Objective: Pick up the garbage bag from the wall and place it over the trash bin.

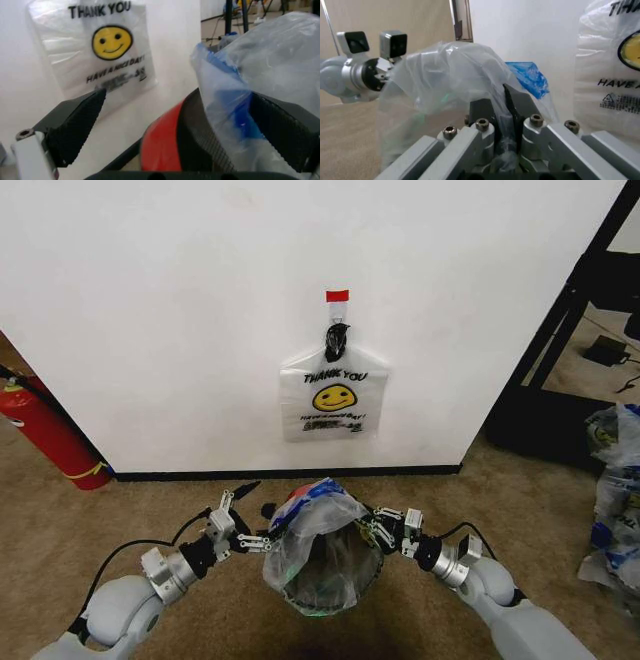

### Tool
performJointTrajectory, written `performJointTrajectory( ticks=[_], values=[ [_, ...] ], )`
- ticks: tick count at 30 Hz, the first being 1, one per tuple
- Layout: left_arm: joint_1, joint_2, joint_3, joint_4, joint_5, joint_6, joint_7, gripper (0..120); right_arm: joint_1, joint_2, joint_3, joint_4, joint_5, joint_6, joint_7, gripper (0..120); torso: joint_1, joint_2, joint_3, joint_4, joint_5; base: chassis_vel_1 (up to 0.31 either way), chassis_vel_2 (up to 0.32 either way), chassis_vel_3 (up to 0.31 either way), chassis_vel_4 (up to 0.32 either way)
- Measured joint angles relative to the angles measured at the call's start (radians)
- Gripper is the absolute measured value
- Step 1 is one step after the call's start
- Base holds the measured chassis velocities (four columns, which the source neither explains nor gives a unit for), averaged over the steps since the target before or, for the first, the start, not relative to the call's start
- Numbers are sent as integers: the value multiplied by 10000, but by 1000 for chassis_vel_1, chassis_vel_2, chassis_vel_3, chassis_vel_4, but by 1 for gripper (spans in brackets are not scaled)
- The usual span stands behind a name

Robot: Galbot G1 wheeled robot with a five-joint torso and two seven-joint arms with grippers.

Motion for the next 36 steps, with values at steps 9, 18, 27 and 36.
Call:
performJointTrajectory(
  ticks=[9,18,27,36],
  values=[
    [-89,-31,-6,336,145,4,-276,100,-71,-35,44,137,15,-15,-419,1,0,0,0,1,1,0,0,0,0],
    [-455,-37,232,1040,405,37,-189,100,-25,-33,41,187,95,-158,-1047,1,0,0,0,1,0,0,0,0,0],
    [-478,-172,241,1171,370,-70,-103,100,13,38,0,119,315,-233,-1061,1,0,0,0,2,-1,0,0,0,0],
    [-560,-278,22,1828,636,-703,-193,100,-38,364,-398,-296,1863,-379,1072,1,0,0,-1,2,-1,0,0,0,0]
  ],
)
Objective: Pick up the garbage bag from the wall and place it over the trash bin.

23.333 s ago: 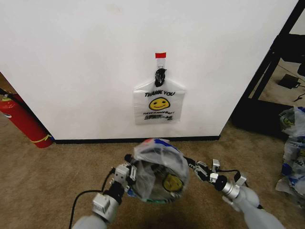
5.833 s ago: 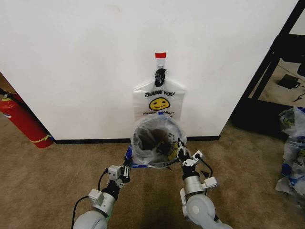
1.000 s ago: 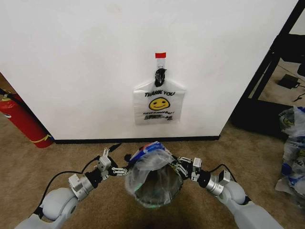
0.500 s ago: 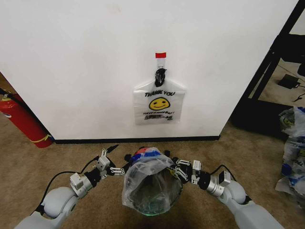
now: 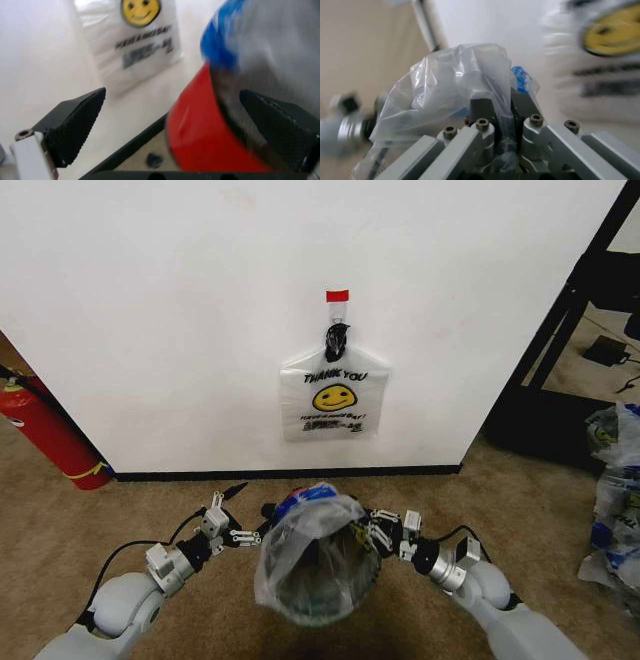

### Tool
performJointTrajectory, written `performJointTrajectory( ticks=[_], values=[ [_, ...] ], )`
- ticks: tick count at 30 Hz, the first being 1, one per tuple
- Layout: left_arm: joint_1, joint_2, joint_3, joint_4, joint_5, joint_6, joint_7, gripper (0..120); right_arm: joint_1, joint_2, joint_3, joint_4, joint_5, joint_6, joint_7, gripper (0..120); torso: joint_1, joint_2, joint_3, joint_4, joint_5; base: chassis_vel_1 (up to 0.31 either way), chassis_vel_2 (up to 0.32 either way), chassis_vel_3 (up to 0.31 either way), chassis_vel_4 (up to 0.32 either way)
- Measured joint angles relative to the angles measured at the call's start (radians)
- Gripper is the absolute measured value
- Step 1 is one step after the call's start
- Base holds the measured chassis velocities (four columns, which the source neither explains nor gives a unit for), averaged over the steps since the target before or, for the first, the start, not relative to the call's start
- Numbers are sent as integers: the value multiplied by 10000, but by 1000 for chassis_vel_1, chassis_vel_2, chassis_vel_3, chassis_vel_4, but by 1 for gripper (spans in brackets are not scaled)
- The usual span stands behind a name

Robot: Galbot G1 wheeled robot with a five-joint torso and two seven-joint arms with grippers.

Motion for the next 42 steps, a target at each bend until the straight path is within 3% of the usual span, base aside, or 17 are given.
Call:
performJointTrajectory(
  ticks=[5,8,10,13,15,17,19,21,42],
  values=[
    [-257,-375,-71,1058,269,-64,-1306,100,-235,329,-356,-209,1443,-496,1035,1,0,0,0,-2,-3,0,0,0,0],
    [-280,-522,-109,1233,422,67,-2116,100,-346,442,-486,-195,1749,-586,1422,1,0,0,0,-3,1,0,0,0,0],
    [-174,-713,-148,1274,642,500,-3224,100,-513,636,-721,97,2109,-697,2497,1,0,0,0,-2,1,0,0,0,0],
    [28,-867,-167,1224,963,906,-3963,100,-582,825,-1025,573,2151,-845,4281,1,0,0,0,2,2,0,0,0,0],
    [67,-894,-167,1211,1023,950,-4044,100,-581,860,-1085,698,2137,-914,4735,1,0,0,0,3,2,0,0,0,0],
    [183,-977,-165,1167,1179,1003,-4167,100,-490,955,-1270,1184,2132,-1298,6517,1,0,0,0,0,0,0,0,0,0],
    [239,-1022,-153,1129,1225,1004,-4171,100,-401,985,-1324,1399,2136,-1600,7431,1,0,0,0,1,1,0,0,0,0],
    [273,-1060,-141,1096,1249,1003,-4167,100,-339,996,-1332,1445,2131,-1853,7875,1,0,0,0,0,0,0,0,0,0],
    [334,-1118,-4,875,1322,964,-4052,100,-401,956,-934,1476,2004,-3913,9179,2,0,0,0,-2,1,0,0,0,0]
  ],
)
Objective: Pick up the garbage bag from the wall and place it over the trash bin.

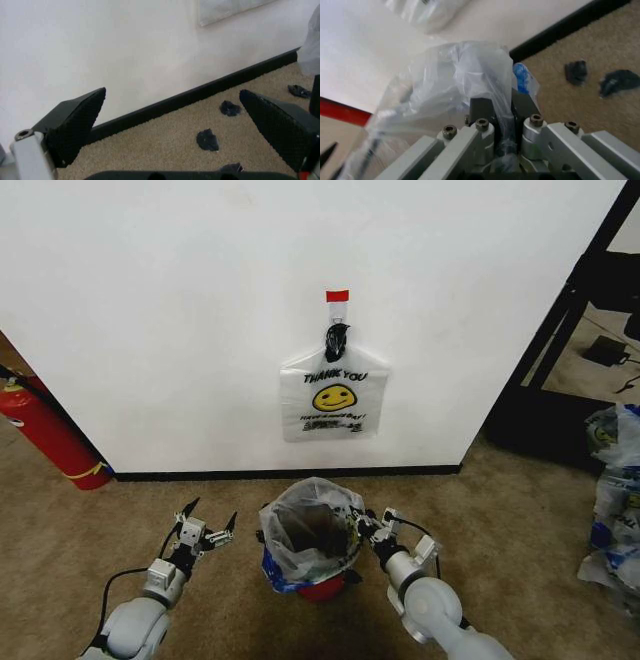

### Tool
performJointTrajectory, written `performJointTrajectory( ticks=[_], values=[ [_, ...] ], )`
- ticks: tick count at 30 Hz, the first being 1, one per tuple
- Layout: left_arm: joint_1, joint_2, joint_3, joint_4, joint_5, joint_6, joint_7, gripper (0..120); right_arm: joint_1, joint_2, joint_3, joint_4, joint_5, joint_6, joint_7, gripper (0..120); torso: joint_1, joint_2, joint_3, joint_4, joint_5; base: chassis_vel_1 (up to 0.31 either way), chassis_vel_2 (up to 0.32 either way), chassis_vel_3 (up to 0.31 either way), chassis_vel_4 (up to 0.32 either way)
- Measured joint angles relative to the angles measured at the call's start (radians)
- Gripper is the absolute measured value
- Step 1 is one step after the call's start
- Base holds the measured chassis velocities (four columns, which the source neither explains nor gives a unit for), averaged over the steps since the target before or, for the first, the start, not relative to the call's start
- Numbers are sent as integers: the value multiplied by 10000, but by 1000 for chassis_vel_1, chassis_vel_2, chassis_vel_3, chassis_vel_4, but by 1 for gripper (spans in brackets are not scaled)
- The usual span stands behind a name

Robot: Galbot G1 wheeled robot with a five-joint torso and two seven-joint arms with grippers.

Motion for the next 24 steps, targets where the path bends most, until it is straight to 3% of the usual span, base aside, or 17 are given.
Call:
performJointTrajectory(
  ticks=[6,13,15,16,24],
  values=[
    [21,5,0,-22,-1,-6,2,100,-146,-161,94,284,-281,-1025,406,11,0,0,0,1,0,0,0,0,0],
    [43,10,0,-44,-12,-79,11,100,-331,-619,207,646,-505,-2029,533,36,0,0,0,2,2,0,0,0,0],
    [43,10,0,-44,-12,-80,11,100,-335,-639,209,656,-506,-2044,531,36,0,0,0,2,2,0,0,0,0],
    [44,13,-1,-44,-13,-87,14,100,-352,-765,242,737,-507,-2159,517,45,0,0,1,3,3,0,0,0,0],
    [34,10,4,-28,-11,-114,20,100,-360,-1193,715,1275,-357,-2841,261,75,0,0,2,3,2,0,0,0,0]
  ],
)
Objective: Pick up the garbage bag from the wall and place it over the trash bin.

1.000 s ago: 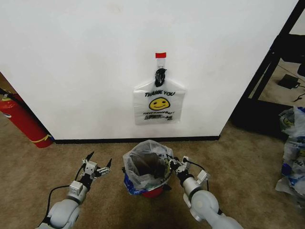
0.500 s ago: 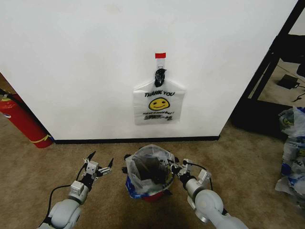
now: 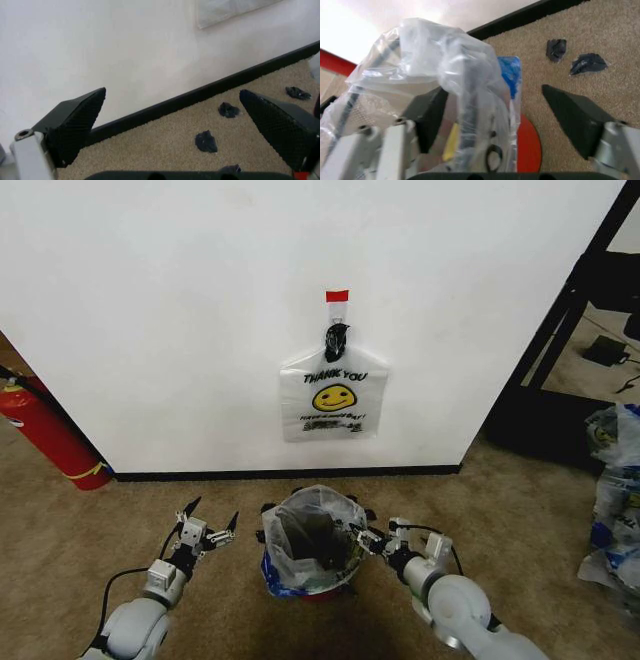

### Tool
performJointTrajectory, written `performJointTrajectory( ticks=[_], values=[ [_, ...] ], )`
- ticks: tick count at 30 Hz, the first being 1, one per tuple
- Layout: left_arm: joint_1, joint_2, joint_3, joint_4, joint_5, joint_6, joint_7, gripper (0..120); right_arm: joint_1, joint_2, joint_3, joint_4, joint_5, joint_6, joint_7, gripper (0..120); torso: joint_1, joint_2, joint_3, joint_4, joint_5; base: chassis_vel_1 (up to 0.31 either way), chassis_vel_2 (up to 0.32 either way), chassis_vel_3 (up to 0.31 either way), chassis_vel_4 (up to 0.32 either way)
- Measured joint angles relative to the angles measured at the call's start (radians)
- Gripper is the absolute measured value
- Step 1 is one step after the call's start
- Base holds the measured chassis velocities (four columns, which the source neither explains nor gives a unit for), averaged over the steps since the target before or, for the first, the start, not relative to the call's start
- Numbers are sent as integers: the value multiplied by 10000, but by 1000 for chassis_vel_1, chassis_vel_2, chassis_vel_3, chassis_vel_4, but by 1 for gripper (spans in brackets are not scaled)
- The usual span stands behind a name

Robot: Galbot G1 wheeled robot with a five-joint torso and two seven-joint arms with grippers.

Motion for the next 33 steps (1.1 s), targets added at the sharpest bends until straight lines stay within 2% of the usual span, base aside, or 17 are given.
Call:
performJointTrajectory(
  ticks=[4,5,6,9,12,15,17,18,19,21,22,25,27,28,30,32,33],
  values=[
    [-3,27,0,0,3,-1,1,100,-82,-319,430,136,-81,-1219,-1094,88,0,0,0,-1,0,0,0,0,0],
    [-3,29,0,0,6,0,1,100,-87,-487,605,78,-319,-1529,-1859,94,0,0,0,-2,-1,0,0,0,0],
    [-3,29,0,0,6,0,1,100,-87,-487,605,78,-319,-1529,-1859,94,0,0,0,-2,-1,0,0,0,0],
    [20,19,-5,-4,19,-3,1,100,16,-696,971,-354,-1006,-1860,-3684,100,0,0,0,-2,0,0,0,0,0],
    [51,12,-29,-7,24,-29,1,100,104,-704,1277,-703,-1314,-1694,-4770,100,0,0,0,-1,-1,0,0,0,0],
    [73,3,-68,-38,9,-69,1,100,108,-622,1474,-976,-1568,-853,-5643,100,0,0,-1,0,-1,0,0,0,0],
    [81,-125,-133,-272,-156,-175,-60,100,168,-295,1640,-1703,-1786,1689,-7633,100,0,0,-1,-1,1,0,0,0,0],
    [81,-161,-143,-353,-216,-184,-90,100,195,-214,1663,-1885,-1860,2293,-8079,100,0,0,-1,0,-1,0,0,0,0],
    [81,-293,-170,-660,-472,-198,-188,100,183,28,1724,-2079,-2395,3813,-8756,100,1,0,-1,0,1,0,0,0,0],
    [89,-538,-262,-1215,-822,-206,-296,100,-116,280,1658,-1722,-3651,5396,-7827,100,1,0,-1,2,-2,0,0,0,0],
    [89,-538,-262,-1215,-822,-206,-296,100,-116,280,1658,-1722,-3651,5396,-7827,100,1,0,-1,2,-2,0,0,0,0],
    [101,-967,-430,-1881,-1162,-482,-285,100,-662,775,1424,-695,-6241,6972,-4804,100,0,1,-3,-3,-5,0,0,0,0],
    [145,-1486,-633,-2519,-1440,-801,-150,100,-1158,1395,1378,-226,-8484,8088,-1841,100,0,0,-2,4,3,0,0,0,0],
    [145,-1486,-633,-2519,-1440,-801,-150,100,-1158,1395,1378,-226,-8484,8088,-1841,100,0,0,-2,4,3,0,0,0,0],
    [214,-1814,-739,-3005,-1543,-782,-100,100,-1576,1766,1457,110,-9398,8447,-728,100,0,0,-2,-2,-7,0,0,0,0],
    [334,-2098,-853,-3474,-1595,-549,-56,100,-2161,2144,1451,696,-10037,8324,221,100,0,0,-3,-3,6,0,0,0,0],
    [391,-2205,-877,-3666,-1617,-472,-35,100,-2409,2307,1429,1001,-10183,8169,531,100,0,0,-3,-2,-6,0,0,0,0]
  ],
)
